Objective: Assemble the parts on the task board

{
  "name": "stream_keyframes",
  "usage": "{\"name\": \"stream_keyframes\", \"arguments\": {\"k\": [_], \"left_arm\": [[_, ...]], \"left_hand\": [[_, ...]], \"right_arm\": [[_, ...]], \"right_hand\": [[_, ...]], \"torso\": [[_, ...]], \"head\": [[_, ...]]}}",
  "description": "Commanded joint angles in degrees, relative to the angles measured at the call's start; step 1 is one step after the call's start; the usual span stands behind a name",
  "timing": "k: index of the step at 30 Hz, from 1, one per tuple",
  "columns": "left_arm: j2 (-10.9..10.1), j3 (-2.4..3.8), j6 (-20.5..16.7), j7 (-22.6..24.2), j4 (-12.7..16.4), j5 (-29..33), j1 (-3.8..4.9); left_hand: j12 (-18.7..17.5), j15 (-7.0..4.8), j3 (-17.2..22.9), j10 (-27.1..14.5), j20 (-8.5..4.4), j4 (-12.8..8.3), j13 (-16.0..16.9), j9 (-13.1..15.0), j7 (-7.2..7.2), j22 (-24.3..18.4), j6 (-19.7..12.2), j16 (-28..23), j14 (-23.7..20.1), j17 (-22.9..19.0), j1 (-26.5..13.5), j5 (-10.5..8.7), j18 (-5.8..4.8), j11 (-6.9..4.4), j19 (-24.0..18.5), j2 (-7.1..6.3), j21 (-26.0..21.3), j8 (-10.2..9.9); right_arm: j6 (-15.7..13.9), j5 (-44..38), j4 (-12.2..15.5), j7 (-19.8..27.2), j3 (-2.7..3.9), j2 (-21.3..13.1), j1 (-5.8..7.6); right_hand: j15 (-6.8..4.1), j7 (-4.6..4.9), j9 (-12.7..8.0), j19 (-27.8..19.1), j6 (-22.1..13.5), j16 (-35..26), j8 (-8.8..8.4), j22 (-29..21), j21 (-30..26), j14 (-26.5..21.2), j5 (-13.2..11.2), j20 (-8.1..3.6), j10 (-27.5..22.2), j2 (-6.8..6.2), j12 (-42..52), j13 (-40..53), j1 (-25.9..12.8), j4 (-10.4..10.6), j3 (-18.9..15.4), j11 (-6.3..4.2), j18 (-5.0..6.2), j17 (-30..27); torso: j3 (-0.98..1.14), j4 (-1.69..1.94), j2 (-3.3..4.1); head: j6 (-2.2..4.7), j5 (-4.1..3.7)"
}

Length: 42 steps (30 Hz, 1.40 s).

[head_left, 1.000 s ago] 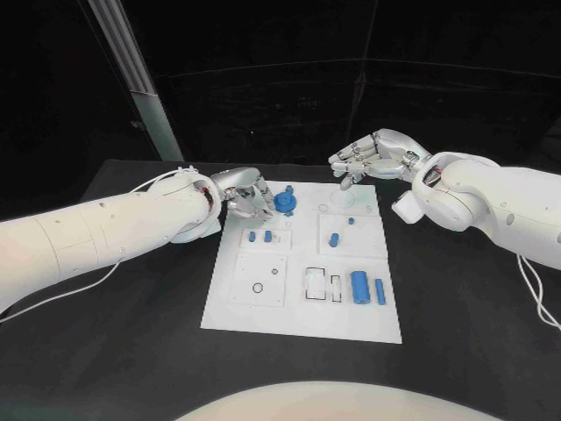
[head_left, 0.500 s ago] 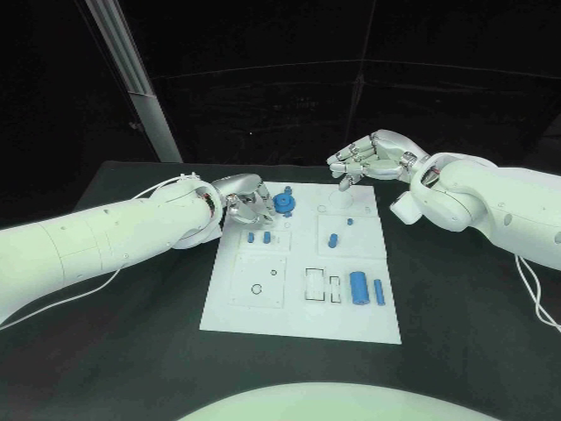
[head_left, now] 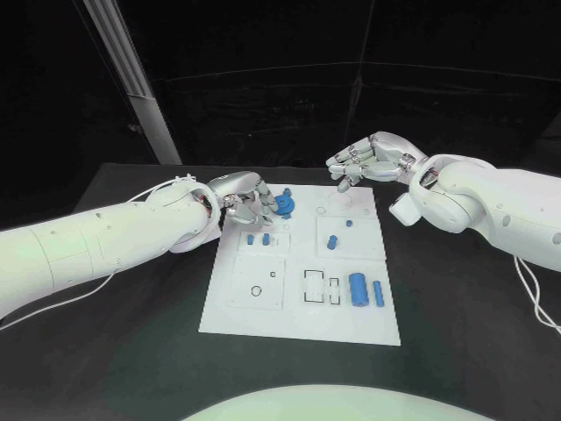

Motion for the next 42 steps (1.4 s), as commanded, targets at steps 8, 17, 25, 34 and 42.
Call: {"name": "stream_keyframes", "arguments": {"k": [8, 17, 25, 34, 42], "left_arm": [[0.1, 0.05, -0.8, 1.3, 0.6, -0.4, 0.26], [0.4, 0.05, -1.1, 1.5, 0.4, -0.3, 0.28], [2.0, 0.04, -0.4, -0.9, -0.7, -1.5, 0.29], [4.7, 0.03, 2.1, -5.7, -2.5, -9.5, 0.27], [7.4, 0.03, 5.5, -9.5, -4.6, -13.5, 0.26]], "left_hand": [[20.0, -3.18, 5.8, 6.0, -3.41, 2.4, 12.9, 5.4, -2.91, 9.6, 3.4, 6.2, 6.0, 17.8, -1.0, -3.2, -2.72, -4.01, 5.2, 9.26, 12.6, 4.9], [28.2, -2.73, 4.8, 10.4, -3.32, 1.7, 24.1, 6.1, -1.74, 13.2, -1.3, 7.0, 7.1, 21.1, -2.9, -3.05, -3.73, -3.25, 6.9, 4.01, 17.3, 3.0], [34.3, -1.8, 3.5, 14.4, -2.52, 1.3, 32.8, 5.5, -0.58, 19.3, -2.0, 8.8, 9.2, 28.3, -3.5, -2.59, -5.22, -2.23, 9.9, 2.52, 25.7, 1.3], [36.2, -2.12, 5.2, 15.9, -2.49, -0.4, 36.2, 4.9, -0.95, 22.5, -2.2, 9.2, 9.7, 30.3, -1.7, -2.1, -5.86, -2.74, 11.2, 2.56, 29.9, 0.0], [36.3, -2.11, 5.7, 15.9, -2.53, -0.6, 36.6, 4.8, -0.98, 23.0, -1.3, 9.3, 9.8, 30.6, -1.7, -2.09, -5.97, -2.64, 11.3, 2.63, 30.5, 0.0]], "right_arm": [[0.1, 0.0, 0.0, 0.5, 0.03, 0.0, 0.11], [0.1, 0.0, 0.1, 0.4, 0.03, 0.0, 0.11], [0.0, 0.0, 0.2, 0.4, 0.03, -0.1, 0.12], [0.0, 0.0, 0.2, 0.4, 0.04, 0.1, 0.12], [-0.1, 0.0, 0.2, 0.4, 0.04, 0.2, 0.12]], "right_hand": [[0.45, 0.19, 0.0, 0.5, -0.3, -0.2, 0.36, 0.0, -0.3, 0.0, -0.1, 0.03, -0.4, 0.17, 0.3, 0.0, -0.5, 0.4, 0.1, 0.0, 0.72, -0.1], [0.44, 0.19, 0.0, 0.5, -0.3, -0.2, 0.37, 0.0, -0.3, 0.0, -0.1, 0.03, -0.4, 0.17, 0.3, 0.0, -0.5, 0.4, 0.1, -0.01, 0.72, -0.1], [0.44, 0.19, 0.0, 0.5, -0.3, -0.2, 0.37, 0.0, -0.3, 0.0, -0.1, 0.03, -0.4, 0.17, 0.3, 0.0, -0.5, 0.4, 0.1, -0.01, 0.72, -0.1], [0.44, 0.19, 0.0, 0.5, -0.3, -0.2, 0.37, 0.0, -0.3, 0.0, -0.1, 0.03, -0.4, 0.17, 0.3, 0.0, -0.5, 0.4, 0.1, -0.01, 0.72, -0.1], [0.44, 0.19, 0.0, 0.5, -0.3, -0.2, 0.37, 0.0, -0.3, 0.0, -0.1, 0.03, -0.4, 0.17, 0.3, 0.0, -0.5, 0.4, 0.1, -0.01, 0.72, -0.1]], "torso": [[0.02, -0.04, 0.04], [0.04, -0.05, 0.05], [0.05, 0.01, 0.02], [0.03, -0.09, 0.05], [0.05, -0.05, 0.06]], "head": [[0.02, -0.12], [0.06, -0.49], [0.18, -0.76], [0.24, -0.77], [0.24, -0.83]]}}
